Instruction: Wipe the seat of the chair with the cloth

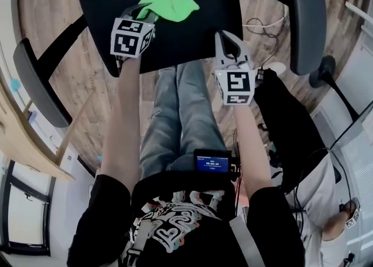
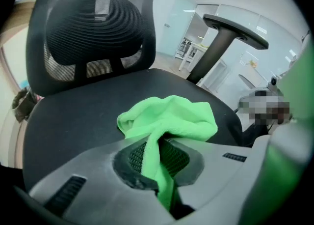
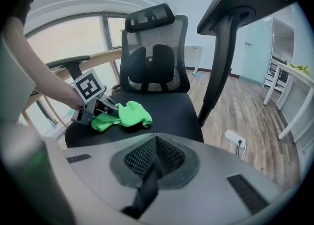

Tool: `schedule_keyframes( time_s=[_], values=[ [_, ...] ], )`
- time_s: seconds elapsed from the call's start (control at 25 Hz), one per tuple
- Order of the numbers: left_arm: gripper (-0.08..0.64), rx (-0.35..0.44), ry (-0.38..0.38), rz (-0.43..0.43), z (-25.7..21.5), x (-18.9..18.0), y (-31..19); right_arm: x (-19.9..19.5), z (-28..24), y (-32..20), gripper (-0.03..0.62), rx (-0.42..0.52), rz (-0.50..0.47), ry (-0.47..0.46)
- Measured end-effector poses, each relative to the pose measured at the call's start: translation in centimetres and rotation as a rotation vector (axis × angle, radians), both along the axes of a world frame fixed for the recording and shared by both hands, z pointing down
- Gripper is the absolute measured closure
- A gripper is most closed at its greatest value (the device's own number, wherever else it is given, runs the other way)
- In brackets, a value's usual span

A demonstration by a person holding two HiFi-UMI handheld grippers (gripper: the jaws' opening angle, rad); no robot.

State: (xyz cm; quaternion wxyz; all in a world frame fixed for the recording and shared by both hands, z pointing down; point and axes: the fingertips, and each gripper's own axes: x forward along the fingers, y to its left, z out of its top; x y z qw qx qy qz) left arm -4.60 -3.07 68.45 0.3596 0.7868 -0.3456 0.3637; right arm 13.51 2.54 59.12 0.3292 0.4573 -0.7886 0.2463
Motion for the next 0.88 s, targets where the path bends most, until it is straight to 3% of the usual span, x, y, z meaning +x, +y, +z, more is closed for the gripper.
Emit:
schedule_keyframes(
  time_s=[0.28,0.88],
  values=[
    [0.546,0.021,-0.130,-0.025,-0.2,-6.0,-0.1,-0.2,-0.4,-0.4,0.591,0.023,-0.005,0.005],
    [0.546,0.051,-0.222,-0.164,-1.4,-14.6,0.2,-0.2,-0.4,-0.1,0.591,0.019,-0.012,0.009]
  ],
)
